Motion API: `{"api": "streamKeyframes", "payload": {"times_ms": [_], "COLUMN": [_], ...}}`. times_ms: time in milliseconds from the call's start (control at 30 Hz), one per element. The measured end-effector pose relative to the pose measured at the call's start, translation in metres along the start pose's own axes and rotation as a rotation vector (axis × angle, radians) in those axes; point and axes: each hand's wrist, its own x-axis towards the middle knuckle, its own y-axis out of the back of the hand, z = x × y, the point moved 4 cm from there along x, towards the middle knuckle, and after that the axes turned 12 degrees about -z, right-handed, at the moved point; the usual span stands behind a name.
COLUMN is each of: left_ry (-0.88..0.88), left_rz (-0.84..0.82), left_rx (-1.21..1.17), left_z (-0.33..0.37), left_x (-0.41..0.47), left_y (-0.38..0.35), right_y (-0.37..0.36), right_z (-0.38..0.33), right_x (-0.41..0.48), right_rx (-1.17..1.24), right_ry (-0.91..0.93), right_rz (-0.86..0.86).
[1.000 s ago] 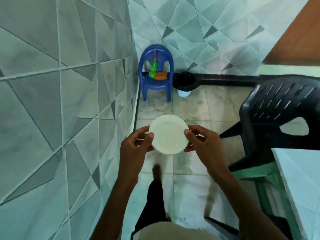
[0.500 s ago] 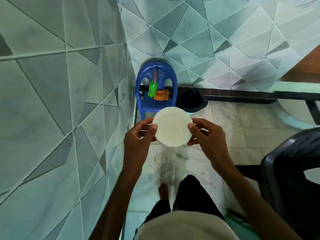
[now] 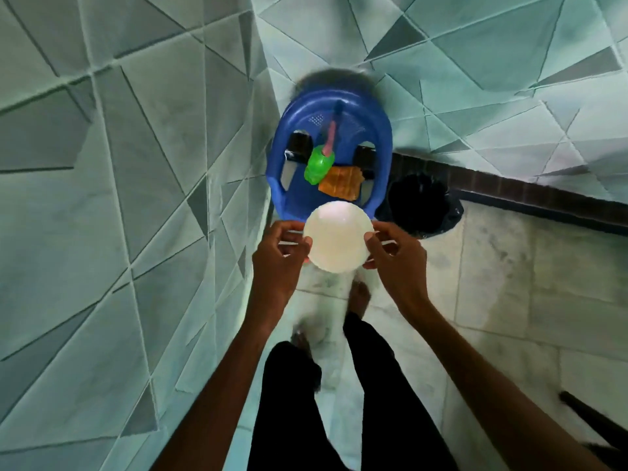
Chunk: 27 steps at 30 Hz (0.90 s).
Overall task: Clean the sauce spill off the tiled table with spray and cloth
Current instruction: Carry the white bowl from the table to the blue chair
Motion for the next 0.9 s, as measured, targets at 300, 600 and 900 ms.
{"api": "streamKeyframes", "payload": {"times_ms": [300,600,900], "left_ry": [0.135,0.189,0.145], "left_rz": [-0.004,-0.125,-0.098], "left_rx": [0.112,0.259,0.281], "left_z": [-0.16,-0.287,-0.31], "left_x": [0.232,0.364,0.393], "left_y": [-0.024,-0.021,-0.014], "right_y": [-0.072,-0.157,-0.183], "right_z": [0.156,0.286,0.31], "right_x": [0.227,0.342,0.367], "right_rx": [-0.006,-0.045,-0.12], "right_ry": [-0.16,-0.296,-0.284], "right_rz": [-0.034,-0.022,-0.025]}}
